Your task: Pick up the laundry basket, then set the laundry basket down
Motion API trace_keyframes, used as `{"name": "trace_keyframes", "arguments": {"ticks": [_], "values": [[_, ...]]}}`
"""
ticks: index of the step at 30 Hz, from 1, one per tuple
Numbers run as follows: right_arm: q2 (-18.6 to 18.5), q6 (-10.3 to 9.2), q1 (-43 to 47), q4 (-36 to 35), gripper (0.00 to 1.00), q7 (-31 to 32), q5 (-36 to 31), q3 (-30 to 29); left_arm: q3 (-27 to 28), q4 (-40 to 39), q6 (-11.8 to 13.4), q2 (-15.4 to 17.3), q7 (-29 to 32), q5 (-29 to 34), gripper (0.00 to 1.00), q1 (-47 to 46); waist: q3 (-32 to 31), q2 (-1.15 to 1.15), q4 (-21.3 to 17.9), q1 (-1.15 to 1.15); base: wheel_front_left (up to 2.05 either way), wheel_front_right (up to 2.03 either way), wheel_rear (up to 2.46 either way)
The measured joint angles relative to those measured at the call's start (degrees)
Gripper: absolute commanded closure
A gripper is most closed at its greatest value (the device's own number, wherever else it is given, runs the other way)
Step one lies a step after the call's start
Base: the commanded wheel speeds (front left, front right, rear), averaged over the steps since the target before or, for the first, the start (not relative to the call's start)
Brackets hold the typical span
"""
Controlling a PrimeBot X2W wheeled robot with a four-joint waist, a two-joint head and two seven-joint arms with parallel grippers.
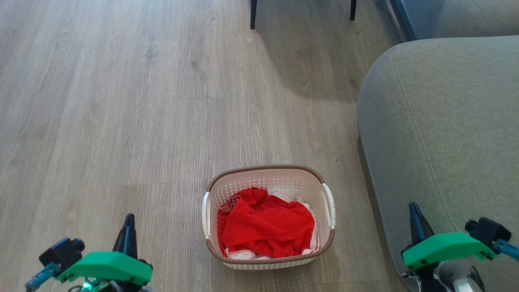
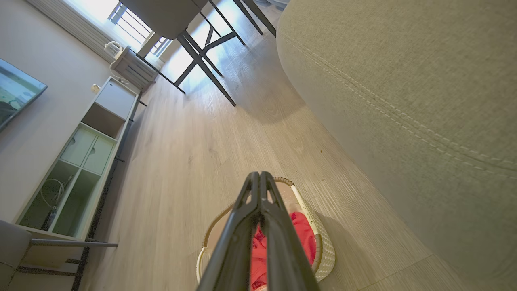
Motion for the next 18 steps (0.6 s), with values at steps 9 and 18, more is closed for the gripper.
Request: {"name": "trace_keyframes", "arguments": {"ticks": [9,18], "values": [[-0.1,-0.01,0.0,-0.1,1.0,1.5,6.5,-0.9,0.9,0.3,-0.7,-0.1,1.5,-6.5,1.0,-0.9,-0.1,0.0,-0.2,0.0,0.0,0.0,0.0],[-0.3,-0.01,-0.5,-0.1,1.0,2.9,12.3,-1.8,1.8,0.4,-1.3,-0.2,3.1,-12.4,1.0,-1.5,-0.2,0.0,-0.4,0.01,0.0,0.0,0.0]]}}
